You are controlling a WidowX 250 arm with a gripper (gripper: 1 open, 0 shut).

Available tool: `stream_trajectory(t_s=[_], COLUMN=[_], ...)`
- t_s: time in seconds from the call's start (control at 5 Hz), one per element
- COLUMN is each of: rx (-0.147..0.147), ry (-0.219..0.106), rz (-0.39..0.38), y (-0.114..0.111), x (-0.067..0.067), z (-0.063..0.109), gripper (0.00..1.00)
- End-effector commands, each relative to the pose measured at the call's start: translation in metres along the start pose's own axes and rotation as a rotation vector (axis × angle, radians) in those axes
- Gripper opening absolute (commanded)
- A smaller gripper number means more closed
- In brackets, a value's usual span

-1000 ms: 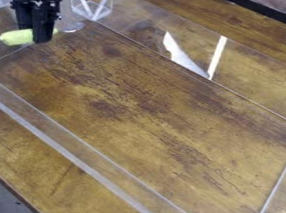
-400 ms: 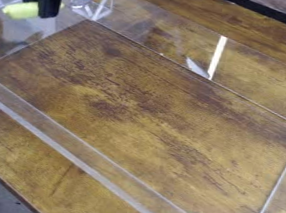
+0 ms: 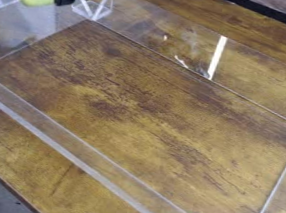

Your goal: Move the green spoon to the right

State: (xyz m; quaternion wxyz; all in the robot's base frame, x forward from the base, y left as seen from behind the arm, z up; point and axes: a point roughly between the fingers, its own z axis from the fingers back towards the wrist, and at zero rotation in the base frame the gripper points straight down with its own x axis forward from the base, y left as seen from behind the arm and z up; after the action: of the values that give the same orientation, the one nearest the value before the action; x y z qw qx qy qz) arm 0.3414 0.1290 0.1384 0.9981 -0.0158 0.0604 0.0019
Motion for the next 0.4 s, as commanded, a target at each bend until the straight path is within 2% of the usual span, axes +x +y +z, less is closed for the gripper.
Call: stream_trajectory(t_s=[0.0, 0.2], rx=[0.048, 0.053], ry=[-0.112, -0.118], rz=[-0.003, 0.002], y=[-0.026, -0.037], x=[-0.006, -0.006], z=[0.036, 0.033], gripper=[0.00, 0.00])
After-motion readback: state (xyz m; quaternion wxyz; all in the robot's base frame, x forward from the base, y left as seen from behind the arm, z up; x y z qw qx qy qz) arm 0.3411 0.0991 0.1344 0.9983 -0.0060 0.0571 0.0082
